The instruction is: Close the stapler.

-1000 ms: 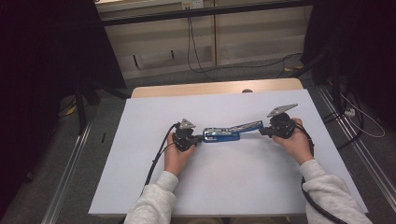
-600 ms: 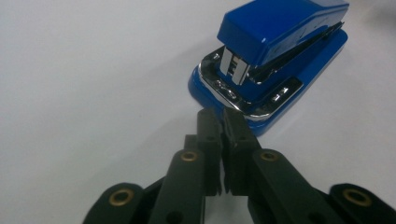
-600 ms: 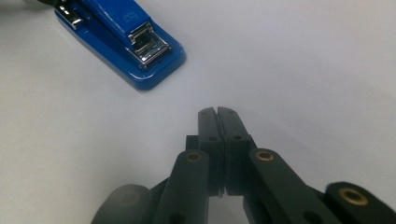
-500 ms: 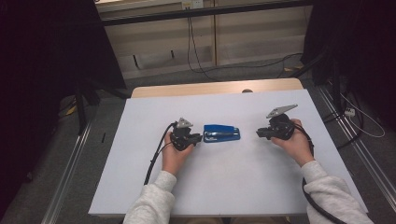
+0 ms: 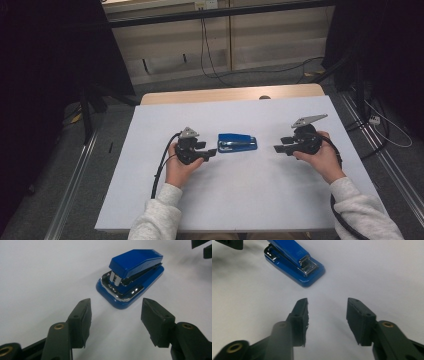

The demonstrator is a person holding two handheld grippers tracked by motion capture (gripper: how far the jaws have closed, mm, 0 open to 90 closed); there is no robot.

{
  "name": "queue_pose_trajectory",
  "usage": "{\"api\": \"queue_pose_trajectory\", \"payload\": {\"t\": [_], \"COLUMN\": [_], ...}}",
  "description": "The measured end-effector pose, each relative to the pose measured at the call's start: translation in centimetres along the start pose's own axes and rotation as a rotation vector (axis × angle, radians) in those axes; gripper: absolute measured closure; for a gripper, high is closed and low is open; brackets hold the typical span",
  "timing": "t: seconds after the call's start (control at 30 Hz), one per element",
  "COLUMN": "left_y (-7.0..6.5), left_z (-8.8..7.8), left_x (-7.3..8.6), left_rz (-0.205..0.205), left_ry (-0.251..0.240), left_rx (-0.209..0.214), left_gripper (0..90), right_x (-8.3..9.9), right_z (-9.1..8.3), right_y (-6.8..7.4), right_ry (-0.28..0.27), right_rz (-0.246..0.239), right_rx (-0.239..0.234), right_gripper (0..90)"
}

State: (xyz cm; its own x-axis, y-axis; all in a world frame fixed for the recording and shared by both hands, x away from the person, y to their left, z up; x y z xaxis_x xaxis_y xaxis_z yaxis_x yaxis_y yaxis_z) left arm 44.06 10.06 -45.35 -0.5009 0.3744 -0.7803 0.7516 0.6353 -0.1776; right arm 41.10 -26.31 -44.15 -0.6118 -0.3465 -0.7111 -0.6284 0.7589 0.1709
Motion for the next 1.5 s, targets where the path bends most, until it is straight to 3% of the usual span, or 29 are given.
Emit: {"api": "queue_pose_trajectory", "payload": {"t": [0.27,0.33,0.4,0.63,0.8,1.5], "left_y": [-0.3,-0.4,-0.5,-0.1,0.1,0.6], "left_z": [-1.2,-1.6,-1.9,-3.5,-4.5,-7.6], "left_x": [0.0,0.1,0.3,1.0,1.6,3.0], "left_rz": [-0.012,-0.008,0.004,-0.012,-0.013,-0.019], "left_ry": [-0.036,-0.024,-0.025,-0.044,-0.054,-0.093], "left_rx": [0.030,0.040,0.039,0.017,0.018,-0.003], "left_gripper": [26.4,23.1,21.1,12.8,12.5,9.4], "right_x": [0.6,0.7,0.8,1.5,2.0,3.4], "right_z": [-0.6,-0.7,-0.9,-1.6,-1.9,-3.2], "right_y": [0.8,0.9,1.0,1.2,1.4,2.8], "right_ry": [-0.003,-0.006,-0.007,-0.002,0.002,0.015], "right_rz": [0.002,0.003,0.009,0.032,0.052,-0.002], "right_rx": [-0.015,-0.007,-0.016,-0.016,-0.018,-0.018], "right_gripper": [35.3,32.5,30.9,25.7,21.2,16.7]}}
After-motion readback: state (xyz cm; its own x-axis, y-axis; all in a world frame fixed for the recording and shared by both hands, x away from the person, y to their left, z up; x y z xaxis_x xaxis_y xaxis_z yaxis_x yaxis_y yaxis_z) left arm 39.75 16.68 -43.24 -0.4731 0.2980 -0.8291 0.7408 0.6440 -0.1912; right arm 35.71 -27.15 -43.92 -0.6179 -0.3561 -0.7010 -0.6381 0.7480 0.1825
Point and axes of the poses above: each handheld gripper's, and its own axes: z roughly forward along the jaws, x roughly out of its underside, y roughly to its left, the point moved 2 cm from there along z, roughly forward along the jaws, and after that the axes turned 1 degree about z, right-handed, at the moved point
